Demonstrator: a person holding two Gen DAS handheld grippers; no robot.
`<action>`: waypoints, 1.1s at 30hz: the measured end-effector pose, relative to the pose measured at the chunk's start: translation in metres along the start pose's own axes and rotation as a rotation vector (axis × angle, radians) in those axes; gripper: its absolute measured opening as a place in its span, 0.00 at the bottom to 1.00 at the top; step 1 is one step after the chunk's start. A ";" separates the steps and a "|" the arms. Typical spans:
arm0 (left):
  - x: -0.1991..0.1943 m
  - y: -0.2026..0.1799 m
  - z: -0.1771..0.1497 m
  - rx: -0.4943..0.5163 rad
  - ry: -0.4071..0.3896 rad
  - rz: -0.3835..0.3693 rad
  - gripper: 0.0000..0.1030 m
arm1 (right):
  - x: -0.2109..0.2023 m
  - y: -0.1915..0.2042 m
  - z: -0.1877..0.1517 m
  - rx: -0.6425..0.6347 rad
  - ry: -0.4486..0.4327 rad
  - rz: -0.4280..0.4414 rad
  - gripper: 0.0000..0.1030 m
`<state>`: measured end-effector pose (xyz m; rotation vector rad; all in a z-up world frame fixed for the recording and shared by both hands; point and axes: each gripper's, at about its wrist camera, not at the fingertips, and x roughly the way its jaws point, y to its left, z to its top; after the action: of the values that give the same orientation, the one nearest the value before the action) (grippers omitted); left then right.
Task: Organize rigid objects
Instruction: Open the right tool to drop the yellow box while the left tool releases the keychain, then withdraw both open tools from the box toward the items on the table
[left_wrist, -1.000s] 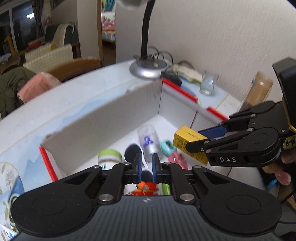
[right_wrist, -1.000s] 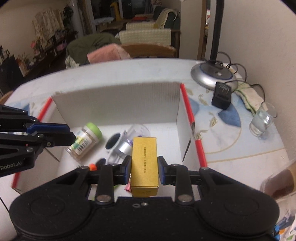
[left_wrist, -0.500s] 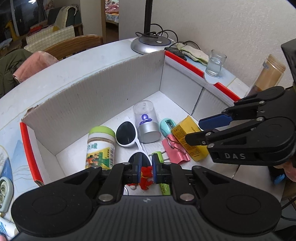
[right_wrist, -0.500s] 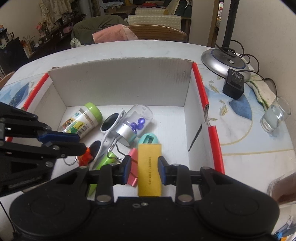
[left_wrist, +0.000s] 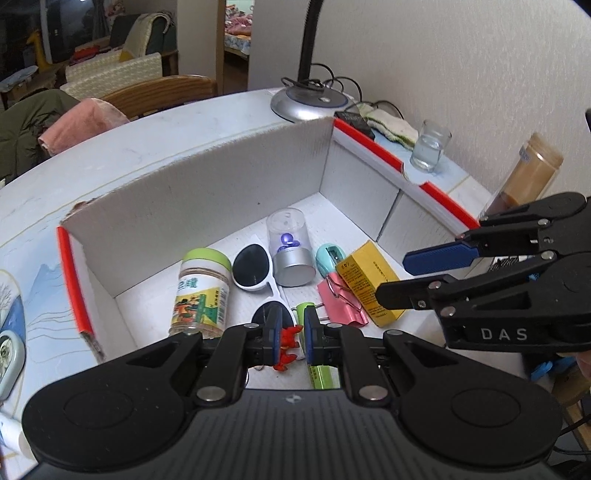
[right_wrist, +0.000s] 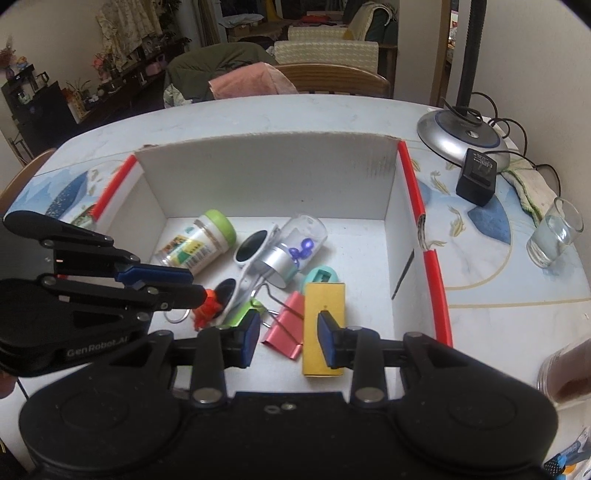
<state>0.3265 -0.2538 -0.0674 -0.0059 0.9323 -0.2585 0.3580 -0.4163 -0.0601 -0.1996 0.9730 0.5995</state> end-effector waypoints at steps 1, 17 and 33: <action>-0.003 0.001 0.000 -0.006 -0.005 0.004 0.11 | -0.002 0.001 0.000 -0.003 -0.003 -0.001 0.33; -0.073 0.032 -0.026 -0.066 -0.123 0.017 0.11 | -0.036 0.046 0.004 -0.045 -0.098 -0.001 0.62; -0.143 0.100 -0.081 -0.094 -0.204 0.066 0.12 | -0.047 0.140 0.000 -0.031 -0.125 0.047 0.73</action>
<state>0.2028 -0.1165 -0.0135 -0.0863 0.7398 -0.1492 0.2599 -0.3195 -0.0072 -0.1652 0.8496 0.6633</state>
